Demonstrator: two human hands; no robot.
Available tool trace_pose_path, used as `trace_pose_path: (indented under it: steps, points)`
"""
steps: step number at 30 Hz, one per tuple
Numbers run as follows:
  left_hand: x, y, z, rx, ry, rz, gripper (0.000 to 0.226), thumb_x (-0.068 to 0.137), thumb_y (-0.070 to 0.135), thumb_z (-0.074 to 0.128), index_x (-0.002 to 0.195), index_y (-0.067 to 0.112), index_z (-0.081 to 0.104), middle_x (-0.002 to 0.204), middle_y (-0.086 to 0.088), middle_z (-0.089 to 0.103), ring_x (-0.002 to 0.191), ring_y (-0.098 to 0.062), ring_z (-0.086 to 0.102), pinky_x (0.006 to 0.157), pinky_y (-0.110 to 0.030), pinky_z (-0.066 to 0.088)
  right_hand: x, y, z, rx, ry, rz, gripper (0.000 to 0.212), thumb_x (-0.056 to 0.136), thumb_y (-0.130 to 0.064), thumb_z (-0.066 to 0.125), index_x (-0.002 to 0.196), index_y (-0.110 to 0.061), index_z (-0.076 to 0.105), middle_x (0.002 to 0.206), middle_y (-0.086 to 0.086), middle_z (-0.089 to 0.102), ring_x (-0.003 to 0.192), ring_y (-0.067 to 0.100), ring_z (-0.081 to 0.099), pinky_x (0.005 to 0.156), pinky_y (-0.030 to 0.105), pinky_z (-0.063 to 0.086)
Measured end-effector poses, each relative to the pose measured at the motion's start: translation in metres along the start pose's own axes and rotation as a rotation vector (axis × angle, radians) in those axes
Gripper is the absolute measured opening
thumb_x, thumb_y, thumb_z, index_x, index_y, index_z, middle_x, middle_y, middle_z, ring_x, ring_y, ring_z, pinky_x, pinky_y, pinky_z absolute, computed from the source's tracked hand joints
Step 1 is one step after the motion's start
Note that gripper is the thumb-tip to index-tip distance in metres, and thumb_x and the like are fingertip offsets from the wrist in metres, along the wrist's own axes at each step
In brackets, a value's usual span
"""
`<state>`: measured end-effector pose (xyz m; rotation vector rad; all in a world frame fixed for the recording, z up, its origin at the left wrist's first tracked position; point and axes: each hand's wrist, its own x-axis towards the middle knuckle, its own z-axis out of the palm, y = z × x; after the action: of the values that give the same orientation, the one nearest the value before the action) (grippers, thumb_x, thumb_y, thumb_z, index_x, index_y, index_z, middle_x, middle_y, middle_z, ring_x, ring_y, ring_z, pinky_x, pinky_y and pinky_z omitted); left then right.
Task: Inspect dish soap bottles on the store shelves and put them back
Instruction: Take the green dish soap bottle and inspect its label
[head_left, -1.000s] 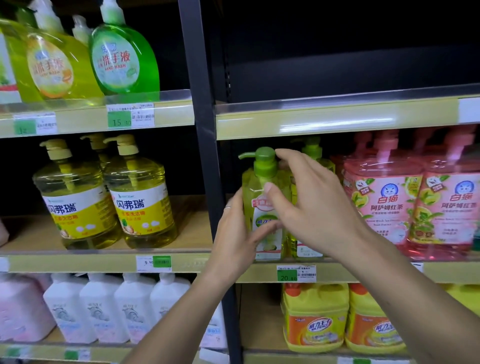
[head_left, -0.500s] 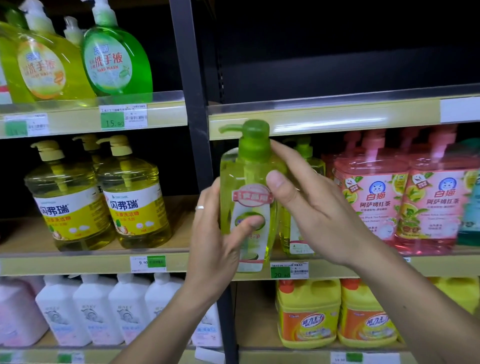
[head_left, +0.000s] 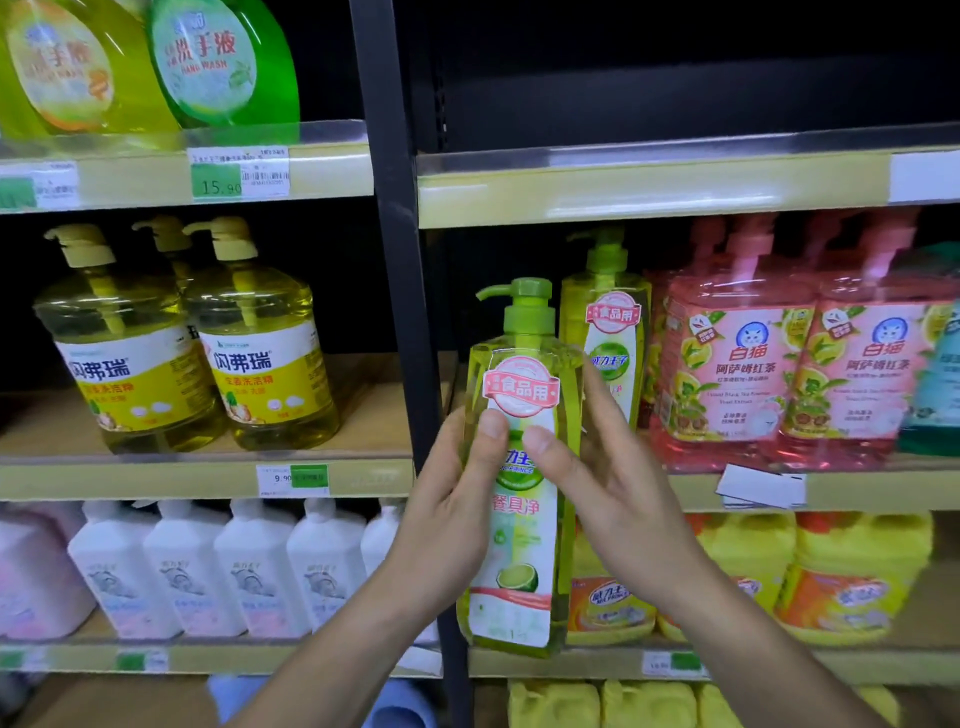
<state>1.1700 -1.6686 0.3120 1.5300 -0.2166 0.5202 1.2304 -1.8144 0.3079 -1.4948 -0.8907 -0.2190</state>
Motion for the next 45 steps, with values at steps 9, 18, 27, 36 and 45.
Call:
trace_pose_path:
  steps: [9,18,27,36,45]
  points:
    - [-0.010,-0.019,0.002,-0.064,0.103,-0.188,0.036,0.095,0.066,0.060,0.117,0.041,0.075,0.116,0.005,0.082,0.108,-0.014,0.080,0.082,-0.022,0.062,-0.010,0.010,0.021,0.216,0.122,0.043,0.048,0.103,-0.020,0.066,0.126,-0.062,0.066,0.127,-0.032,0.072,0.122,-0.010,0.065,0.094,0.006,0.050]
    - [-0.016,-0.024,-0.011,-0.084,0.099,-0.210,0.039,0.094,0.069,0.058,0.114,0.043,0.079,0.116,0.006,0.083,0.107,-0.012,0.080,0.078,-0.019,0.062,-0.020,0.021,0.025,0.316,0.032,0.228,0.065,0.094,-0.055,0.076,0.153,-0.043,0.050,0.149,-0.020,0.063,0.140,0.003,0.057,0.113,0.028,0.050]
    - [-0.005,-0.018,-0.013,0.159,0.080,-0.173,0.057,0.087,0.090,0.020,0.101,0.072,0.073,0.101,0.043,0.074,0.097,0.026,0.065,0.072,0.005,0.045,-0.043,0.028,0.029,0.344,-0.006,0.436,0.097,0.054,-0.106,0.063,0.142,-0.066,0.052,0.146,-0.044,0.053,0.143,-0.016,0.042,0.121,0.041,0.038]
    - [-0.011,-0.019,-0.013,0.182,0.036,0.058,0.052,0.113,0.061,0.031,0.141,0.031,0.061,0.133,0.013,0.070,0.130,-0.001,0.062,0.101,-0.012,0.047,-0.040,0.010,0.028,0.219,0.102,0.199,0.048,0.091,-0.081,0.057,0.134,-0.062,0.063,0.142,-0.032,0.064,0.135,-0.012,0.054,0.100,0.001,0.041]
    - [-0.015,-0.022,0.002,0.064,0.105,0.098,0.037,0.108,0.039,0.055,0.142,0.028,0.064,0.132,0.016,0.075,0.125,0.001,0.067,0.095,-0.007,0.048,-0.039,0.019,0.037,0.067,0.058,0.145,0.044,0.106,-0.061,0.049,0.150,-0.053,0.049,0.152,-0.026,0.057,0.145,-0.003,0.048,0.111,0.011,0.039]
